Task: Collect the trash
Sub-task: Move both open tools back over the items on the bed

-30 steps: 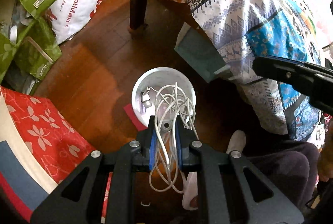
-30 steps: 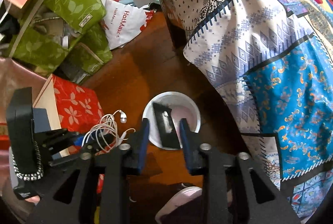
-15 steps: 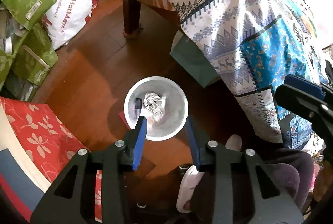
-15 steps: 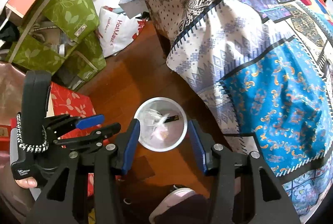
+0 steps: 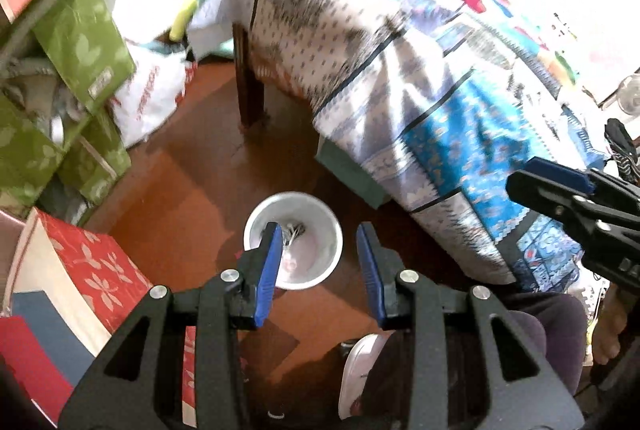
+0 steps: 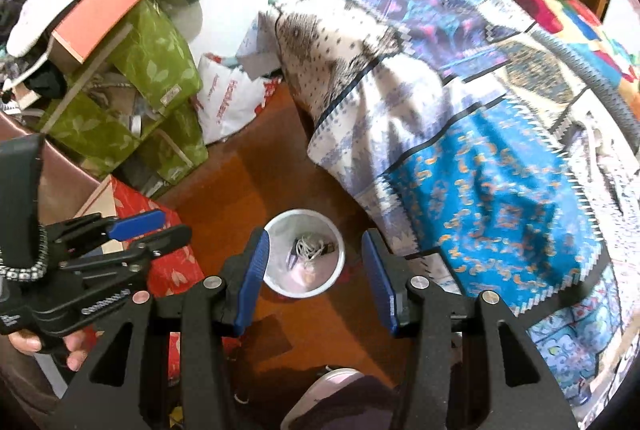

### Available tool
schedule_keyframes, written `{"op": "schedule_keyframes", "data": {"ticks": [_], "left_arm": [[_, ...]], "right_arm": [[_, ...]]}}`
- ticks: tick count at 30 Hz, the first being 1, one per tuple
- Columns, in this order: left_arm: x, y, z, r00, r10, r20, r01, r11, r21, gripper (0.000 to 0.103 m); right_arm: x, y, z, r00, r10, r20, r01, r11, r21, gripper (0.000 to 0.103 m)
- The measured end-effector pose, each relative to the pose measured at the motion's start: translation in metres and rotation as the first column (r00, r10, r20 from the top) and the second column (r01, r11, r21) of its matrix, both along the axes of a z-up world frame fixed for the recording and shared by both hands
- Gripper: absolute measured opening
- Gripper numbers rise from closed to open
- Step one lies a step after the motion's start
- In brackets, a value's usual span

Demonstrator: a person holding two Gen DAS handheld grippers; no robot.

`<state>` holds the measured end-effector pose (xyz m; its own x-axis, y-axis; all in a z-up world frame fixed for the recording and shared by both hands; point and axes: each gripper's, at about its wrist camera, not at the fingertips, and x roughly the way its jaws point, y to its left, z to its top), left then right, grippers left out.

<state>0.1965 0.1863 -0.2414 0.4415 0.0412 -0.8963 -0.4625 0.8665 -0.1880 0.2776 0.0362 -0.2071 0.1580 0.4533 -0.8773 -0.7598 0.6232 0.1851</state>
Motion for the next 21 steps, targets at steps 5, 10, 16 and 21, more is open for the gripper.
{"op": "schedule_keyframes", "data": {"ticks": [5,10,16,21], "left_arm": [[-0.004,-0.028,0.044,0.996,-0.031,0.083,0.025,0.997,0.075,0.038],[-0.003,-0.059,0.082,0.984,-0.073,0.162,0.052,0.99,0.13,0.038],[0.012,-0.098,0.114,0.967,-0.124,0.223,0.087,0.982,0.169,0.038],[0.034,-0.136,0.131,0.949,-0.19,0.251,0.142,0.97,0.197,0.038]], "right_arm": [[0.0,-0.03,0.027,0.998,-0.038,0.04,0.036,0.998,0.054,0.045],[0.0,-0.067,0.058,0.991,-0.088,0.104,0.076,0.99,0.121,0.045],[0.003,-0.111,0.085,0.975,-0.141,0.173,0.111,0.979,0.169,0.045],[0.013,-0.156,0.099,0.957,-0.211,0.2,0.17,0.965,0.201,0.045]]}}
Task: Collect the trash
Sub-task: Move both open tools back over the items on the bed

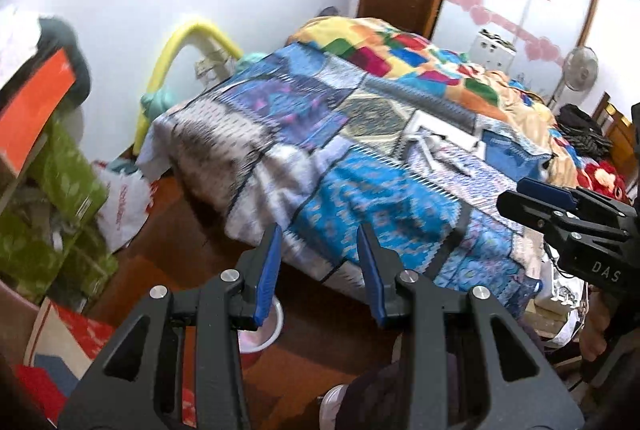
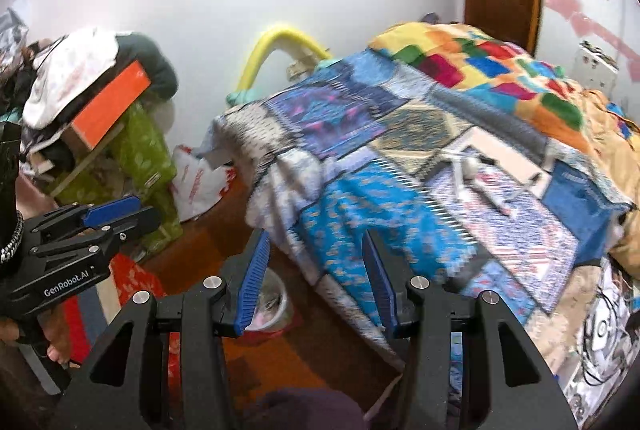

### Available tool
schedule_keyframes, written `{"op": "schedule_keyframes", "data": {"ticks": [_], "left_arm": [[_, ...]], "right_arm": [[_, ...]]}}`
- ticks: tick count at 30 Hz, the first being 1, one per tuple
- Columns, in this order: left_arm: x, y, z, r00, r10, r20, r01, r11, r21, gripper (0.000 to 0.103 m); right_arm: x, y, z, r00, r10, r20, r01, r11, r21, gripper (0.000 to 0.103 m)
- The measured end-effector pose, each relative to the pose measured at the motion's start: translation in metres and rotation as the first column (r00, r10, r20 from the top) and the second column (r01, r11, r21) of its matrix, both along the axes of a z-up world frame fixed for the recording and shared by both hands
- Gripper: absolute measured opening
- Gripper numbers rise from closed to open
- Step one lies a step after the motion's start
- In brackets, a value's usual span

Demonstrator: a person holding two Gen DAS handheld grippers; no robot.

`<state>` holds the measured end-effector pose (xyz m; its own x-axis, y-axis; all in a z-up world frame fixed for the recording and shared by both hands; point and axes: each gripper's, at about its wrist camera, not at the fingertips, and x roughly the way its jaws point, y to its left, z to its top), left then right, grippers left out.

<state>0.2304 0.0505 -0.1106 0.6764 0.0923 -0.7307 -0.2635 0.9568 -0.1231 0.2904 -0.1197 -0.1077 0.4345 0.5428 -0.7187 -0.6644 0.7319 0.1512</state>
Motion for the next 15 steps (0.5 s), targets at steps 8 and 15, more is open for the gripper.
{"op": "schedule_keyframes", "data": {"ticks": [8,15], "left_arm": [[0.058,-0.053,0.001,0.995,-0.099,0.004,0.099,0.995,0.008,0.039],[0.12,-0.082,-0.016,0.987,-0.154,-0.035,0.154,0.988,-0.016,0.039]], "right_arm": [[0.037,-0.075,0.009,0.989,-0.146,0.036,0.146,0.989,-0.003,0.045],[0.081,-0.125,0.0,0.964,-0.264,0.031,0.264,0.964,-0.017,0.045]]}}
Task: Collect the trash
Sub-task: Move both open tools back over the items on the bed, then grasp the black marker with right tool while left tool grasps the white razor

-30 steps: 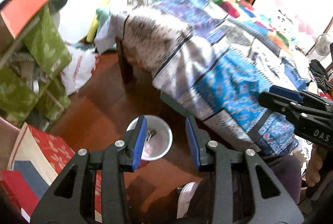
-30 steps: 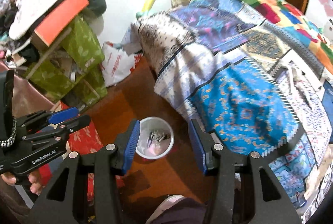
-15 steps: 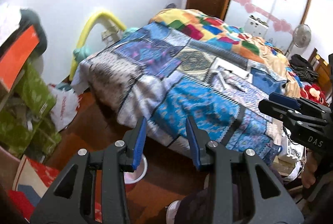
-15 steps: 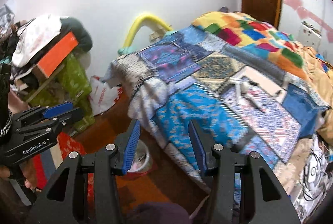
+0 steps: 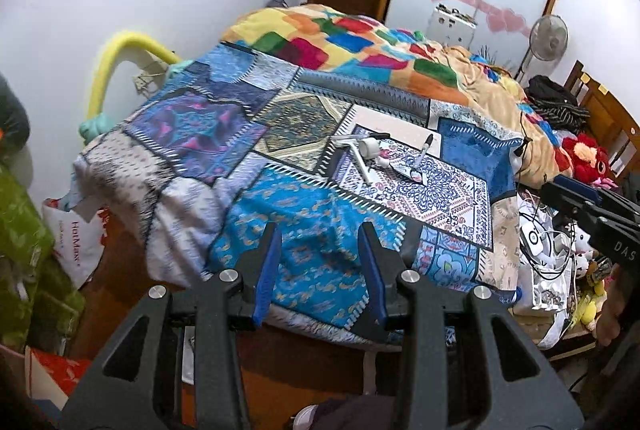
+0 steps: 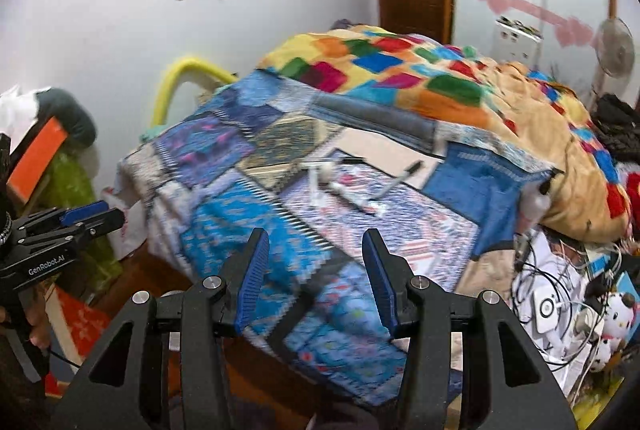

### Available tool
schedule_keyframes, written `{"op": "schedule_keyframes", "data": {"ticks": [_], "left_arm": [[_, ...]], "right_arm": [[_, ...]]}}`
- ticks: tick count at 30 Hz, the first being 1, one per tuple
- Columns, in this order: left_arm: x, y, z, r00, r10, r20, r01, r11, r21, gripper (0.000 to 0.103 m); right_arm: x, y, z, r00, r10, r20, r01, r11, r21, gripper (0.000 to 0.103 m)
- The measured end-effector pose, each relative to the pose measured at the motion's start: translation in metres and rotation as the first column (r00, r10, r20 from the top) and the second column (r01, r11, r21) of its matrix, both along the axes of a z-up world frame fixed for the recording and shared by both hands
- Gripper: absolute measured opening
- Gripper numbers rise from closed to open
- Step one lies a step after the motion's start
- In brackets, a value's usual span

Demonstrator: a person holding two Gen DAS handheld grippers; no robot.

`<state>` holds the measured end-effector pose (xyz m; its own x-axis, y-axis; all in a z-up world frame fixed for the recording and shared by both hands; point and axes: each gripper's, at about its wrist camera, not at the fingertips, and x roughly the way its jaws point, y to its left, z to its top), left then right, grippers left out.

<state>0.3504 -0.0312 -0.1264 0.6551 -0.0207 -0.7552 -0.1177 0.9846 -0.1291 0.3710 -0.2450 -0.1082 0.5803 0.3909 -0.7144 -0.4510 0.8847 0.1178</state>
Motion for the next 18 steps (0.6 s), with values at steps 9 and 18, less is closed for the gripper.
{"op": "schedule_keyframes", "data": {"ticks": [9,18], "left_arm": [[0.077,-0.016,-0.041,0.996,-0.056,-0.069,0.055,0.998,-0.016,0.039],[0.149,-0.026,-0.09,0.985,-0.117,-0.127,0.116,0.993,-0.02,0.039]], "right_arm": [[0.064,-0.032,-0.04,0.991,-0.092,-0.096,0.094,0.995,0.019,0.045],[0.123,-0.032,-0.094,0.968,-0.14,-0.207,0.149,0.988,0.026,0.045]]}}
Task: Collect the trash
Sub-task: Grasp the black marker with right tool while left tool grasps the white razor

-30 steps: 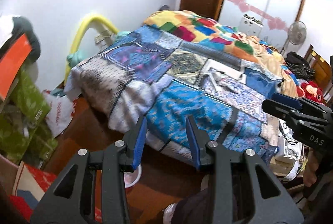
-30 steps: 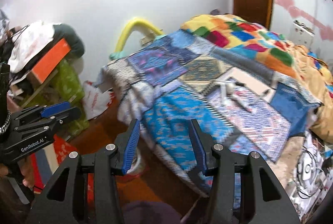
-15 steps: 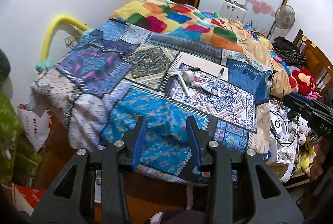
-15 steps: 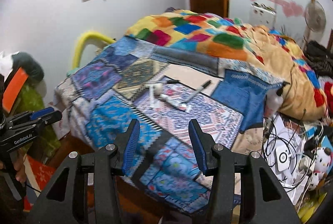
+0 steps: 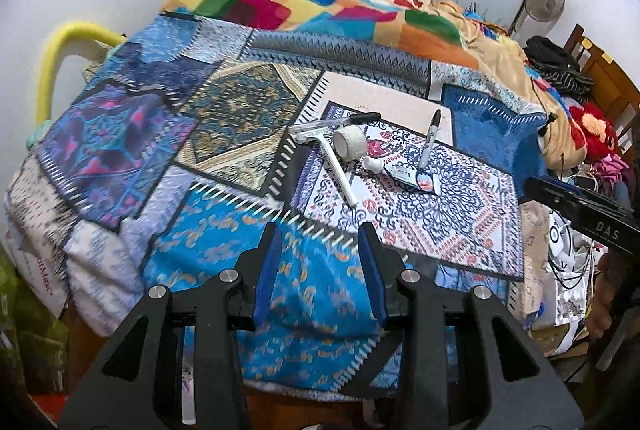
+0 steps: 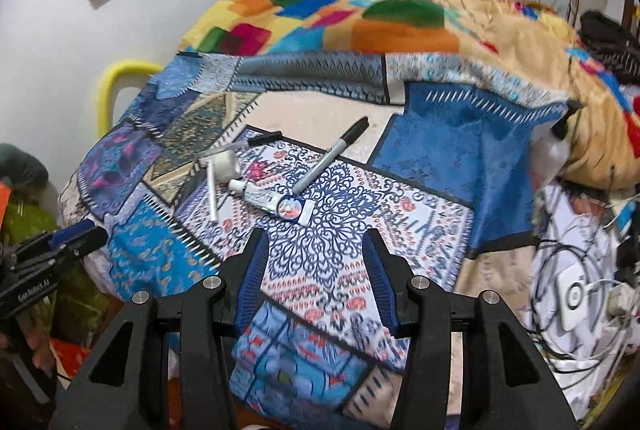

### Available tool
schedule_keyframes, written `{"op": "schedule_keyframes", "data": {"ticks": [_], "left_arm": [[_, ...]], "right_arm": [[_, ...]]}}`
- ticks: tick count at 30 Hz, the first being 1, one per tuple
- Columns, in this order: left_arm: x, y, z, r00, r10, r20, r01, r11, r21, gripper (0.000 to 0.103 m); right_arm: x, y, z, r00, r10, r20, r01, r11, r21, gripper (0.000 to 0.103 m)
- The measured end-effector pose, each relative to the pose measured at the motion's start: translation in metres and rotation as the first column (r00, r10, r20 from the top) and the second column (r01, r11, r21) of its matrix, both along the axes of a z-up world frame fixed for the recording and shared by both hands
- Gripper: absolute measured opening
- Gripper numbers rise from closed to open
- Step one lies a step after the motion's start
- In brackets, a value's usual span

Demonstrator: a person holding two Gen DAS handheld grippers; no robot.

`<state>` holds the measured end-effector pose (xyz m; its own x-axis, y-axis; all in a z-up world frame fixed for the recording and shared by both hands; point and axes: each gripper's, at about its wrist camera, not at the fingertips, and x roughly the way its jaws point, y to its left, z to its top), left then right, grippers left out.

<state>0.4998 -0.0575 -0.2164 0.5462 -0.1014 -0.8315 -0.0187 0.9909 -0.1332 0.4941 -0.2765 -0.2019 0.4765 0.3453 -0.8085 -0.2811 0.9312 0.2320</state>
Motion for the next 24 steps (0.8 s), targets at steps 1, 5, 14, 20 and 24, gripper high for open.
{"op": "schedule_keyframes", "data": {"ticks": [1,5,14,20,24], "left_arm": [[0.009,-0.001,-0.007,1.0,-0.011,-0.007,0.011,1.0,0.0,0.039],[0.032,-0.004,-0.024,0.999,-0.039,-0.02,0.04,0.999,0.015,0.039],[0.077,-0.013,-0.062,0.997,-0.077,-0.016,0.077,0.997,-0.008,0.039],[0.1,-0.015,-0.081,0.999,-0.031,-0.011,0.031,0.999,-0.013,0.038],[0.11,-0.014,-0.086,1.0,0.011,0.005,-0.011,1.0,-0.021,0.026]], "right_arm": [[0.007,0.002,-0.006,1.0,0.001,-0.012,-0.001,1.0,0.007,0.045],[0.027,0.008,-0.024,1.0,-0.009,-0.02,0.009,1.0,-0.006,0.045],[0.073,0.028,-0.049,0.998,-0.065,-0.025,0.064,0.997,-0.045,0.045],[0.102,0.043,-0.065,0.994,-0.105,-0.007,0.104,0.991,-0.083,0.045],[0.113,0.053,-0.069,0.992,-0.119,0.035,0.123,0.981,-0.153,0.045]]}}
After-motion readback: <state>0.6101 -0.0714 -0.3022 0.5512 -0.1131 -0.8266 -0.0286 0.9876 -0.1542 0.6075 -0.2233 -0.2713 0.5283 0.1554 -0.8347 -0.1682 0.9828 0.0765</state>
